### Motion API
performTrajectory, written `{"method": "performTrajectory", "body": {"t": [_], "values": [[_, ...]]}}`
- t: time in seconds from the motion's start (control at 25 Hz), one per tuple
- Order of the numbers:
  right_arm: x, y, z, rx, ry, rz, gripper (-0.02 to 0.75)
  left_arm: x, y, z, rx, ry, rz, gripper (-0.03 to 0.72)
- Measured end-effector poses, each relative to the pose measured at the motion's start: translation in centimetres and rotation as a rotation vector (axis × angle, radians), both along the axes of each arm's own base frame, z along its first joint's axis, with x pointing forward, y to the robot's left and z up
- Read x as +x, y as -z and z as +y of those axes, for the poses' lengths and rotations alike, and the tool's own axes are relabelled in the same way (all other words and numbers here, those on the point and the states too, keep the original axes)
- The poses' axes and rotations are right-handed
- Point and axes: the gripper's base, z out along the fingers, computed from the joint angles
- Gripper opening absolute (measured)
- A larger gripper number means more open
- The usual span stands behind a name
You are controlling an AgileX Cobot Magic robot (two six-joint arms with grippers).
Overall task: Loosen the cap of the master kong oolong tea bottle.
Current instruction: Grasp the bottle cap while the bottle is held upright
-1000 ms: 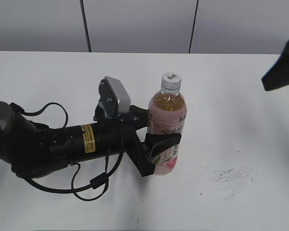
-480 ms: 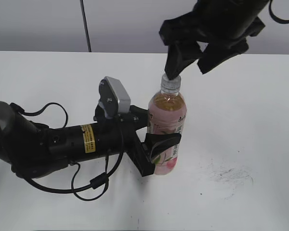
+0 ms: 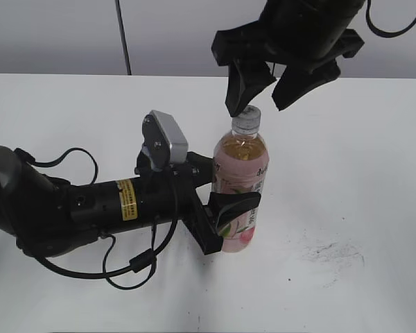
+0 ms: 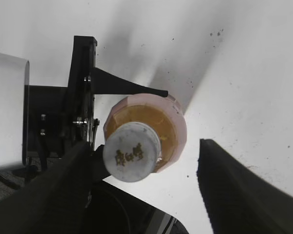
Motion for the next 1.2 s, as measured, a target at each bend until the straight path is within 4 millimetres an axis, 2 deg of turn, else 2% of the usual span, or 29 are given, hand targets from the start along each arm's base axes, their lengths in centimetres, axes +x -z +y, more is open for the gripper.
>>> {"method": "performTrajectory", "body": {"t": [0.36,0.48,0.64,0.84,1.0,1.2], "values": [[0.35,0.91,0.32,-0.011,0.0,0.028,0.491,0.0,0.0,0.0,0.0,0.0,0.0,0.407],[0.35,0.94,0.34,-0.011,0.0,0.03,0.429,0.0,0.0,0.0,0.0,0.0,0.0,0.407],[0.22,0.89,0.52,0.007,-0.025,0.037,0.279,0.0,0.0,0.0,0.0,0.0,0.0,0.407],[0.19,0.87,0.56,0.005,-0.057,0.029,0.269,0.0,0.0,0.0,0.0,0.0,0.0,0.407],[0.07,0.9,0.53,-0.023,-0.191,-0.003,0.269,-0.01,0.0,0.0,0.001,0.002,-0.004,0.407],[-0.01,0.91,0.53,-0.094,-0.601,-0.136,0.269,-0.03,0.02,-0.01,0.006,0.005,-0.011,0.407]]}}
